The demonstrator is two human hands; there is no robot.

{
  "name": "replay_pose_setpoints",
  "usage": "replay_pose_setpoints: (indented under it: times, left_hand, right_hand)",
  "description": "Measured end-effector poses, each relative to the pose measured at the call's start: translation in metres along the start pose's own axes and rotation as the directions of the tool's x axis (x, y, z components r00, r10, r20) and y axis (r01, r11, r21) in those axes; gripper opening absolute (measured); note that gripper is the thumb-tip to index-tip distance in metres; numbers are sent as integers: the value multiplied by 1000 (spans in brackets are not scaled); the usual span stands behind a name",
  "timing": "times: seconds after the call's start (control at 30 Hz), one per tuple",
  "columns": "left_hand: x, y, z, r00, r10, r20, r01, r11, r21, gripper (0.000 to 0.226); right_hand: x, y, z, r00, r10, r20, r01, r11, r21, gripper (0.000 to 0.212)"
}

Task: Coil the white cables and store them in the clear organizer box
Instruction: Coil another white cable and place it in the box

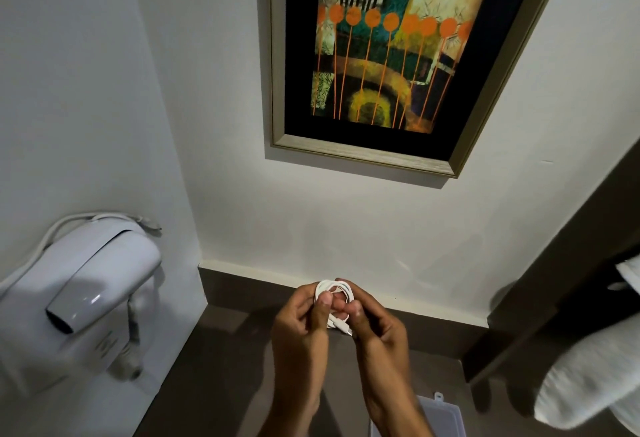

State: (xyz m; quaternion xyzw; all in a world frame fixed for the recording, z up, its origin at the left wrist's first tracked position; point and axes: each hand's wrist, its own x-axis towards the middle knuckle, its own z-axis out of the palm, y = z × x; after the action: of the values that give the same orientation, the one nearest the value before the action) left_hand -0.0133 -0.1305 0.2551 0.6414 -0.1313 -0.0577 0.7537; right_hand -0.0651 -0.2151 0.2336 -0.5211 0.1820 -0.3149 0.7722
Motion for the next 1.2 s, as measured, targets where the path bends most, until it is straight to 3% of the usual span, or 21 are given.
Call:
replay_pose_setpoints:
  times: [0.07, 0.13, 0.37, 0.6, 0.73, 0.8, 0.87, 0.97, 1.07, 1.2]
  left_hand:
    - [-1, -1, 0, 998, 37, -43, -35, 999, 41, 14]
    - [2, -1, -3, 988, 127, -85, -116, 986, 123, 29]
    - [2, 4, -11, 969, 245, -17, -227, 920, 318, 24]
    - [12, 4, -20, 982, 184, -51, -172, 968, 181, 30]
    - [13, -5, -19, 992, 115, -48, -109, 987, 119, 21]
    - [12, -4, -17, 995, 93, -40, -88, 990, 107, 24]
    - [11, -3, -15, 993, 112, -33, -107, 985, 134, 29]
    - [9, -3, -12, 977, 212, -16, -197, 931, 308, 31]
    - [7, -7, -9, 977, 207, -54, -176, 921, 347, 39]
    - [7, -13, -8, 977, 209, -40, -180, 913, 367, 40]
  right_hand:
    - [-1, 0, 2, 1000, -2, -16, 2, 1000, -9, 27]
    - [-3, 0, 2, 1000, -4, -24, 3, 1000, -20, 26]
    - [-8, 1, -3, 1000, 12, 28, -8, 992, -129, 34]
    - [-9, -7, -16, 980, 42, 193, -9, 985, -171, 31]
    - [-2, 1, -27, 996, -68, 63, 91, 852, -515, 25]
    - [1, 0, -25, 996, -94, 13, 84, 807, -585, 32]
    - [4, -3, -23, 996, -85, 14, 79, 846, -527, 29]
    - [4, -6, -20, 998, -41, 39, 51, 948, -315, 13]
    - [2, -4, -15, 997, 60, 41, -57, 996, -70, 21]
    - [2, -4, -11, 989, 145, 30, -146, 988, 54, 29]
